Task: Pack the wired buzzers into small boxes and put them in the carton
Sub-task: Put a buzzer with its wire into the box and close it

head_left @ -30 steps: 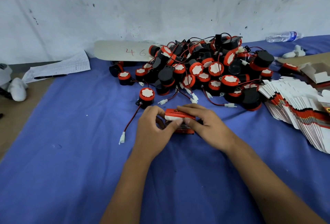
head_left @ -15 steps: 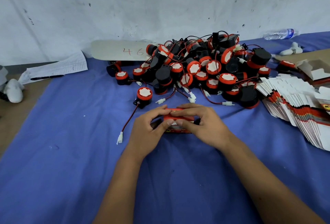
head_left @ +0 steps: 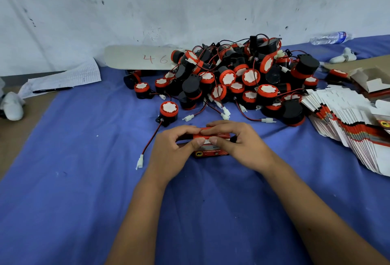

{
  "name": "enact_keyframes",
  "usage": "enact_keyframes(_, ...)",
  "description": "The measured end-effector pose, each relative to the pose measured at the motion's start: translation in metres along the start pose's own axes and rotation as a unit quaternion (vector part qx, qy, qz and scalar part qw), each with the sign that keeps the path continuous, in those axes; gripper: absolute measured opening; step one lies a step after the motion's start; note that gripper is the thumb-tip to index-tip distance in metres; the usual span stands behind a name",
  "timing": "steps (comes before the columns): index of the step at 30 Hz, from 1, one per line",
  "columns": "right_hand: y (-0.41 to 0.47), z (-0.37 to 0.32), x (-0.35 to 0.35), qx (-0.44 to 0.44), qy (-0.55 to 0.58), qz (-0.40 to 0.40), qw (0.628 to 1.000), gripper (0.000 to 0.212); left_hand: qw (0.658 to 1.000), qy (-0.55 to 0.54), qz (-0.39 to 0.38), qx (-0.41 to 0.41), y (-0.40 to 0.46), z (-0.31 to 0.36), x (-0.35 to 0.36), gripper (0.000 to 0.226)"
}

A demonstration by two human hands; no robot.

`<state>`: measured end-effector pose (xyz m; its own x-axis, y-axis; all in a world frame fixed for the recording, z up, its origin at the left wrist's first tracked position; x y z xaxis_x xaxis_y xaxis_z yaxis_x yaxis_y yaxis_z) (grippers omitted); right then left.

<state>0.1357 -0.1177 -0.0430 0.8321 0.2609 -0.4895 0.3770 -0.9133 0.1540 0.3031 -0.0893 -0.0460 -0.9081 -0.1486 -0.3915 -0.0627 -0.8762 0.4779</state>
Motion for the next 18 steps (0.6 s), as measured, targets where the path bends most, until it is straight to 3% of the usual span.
enact_keyframes(18,-0.0051,-0.0064,0.0005,-0.022,-0.042,-0.015,0.999,0.022,1.000,0.014,-0.025,-0.001,0.0036,0.0080,0.0026,0.020)
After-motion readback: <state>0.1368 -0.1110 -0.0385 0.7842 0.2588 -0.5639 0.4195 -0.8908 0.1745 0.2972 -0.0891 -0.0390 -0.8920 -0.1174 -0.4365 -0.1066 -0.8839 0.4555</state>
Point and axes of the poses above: each hand's wrist, its own y-axis towards the middle knuckle, its own x-axis out of the palm, z = x × y, the point moved 10 cm from there along y, towards the middle knuckle, and after that the axes turned 8 degrees about x, right-handed, at the moved point
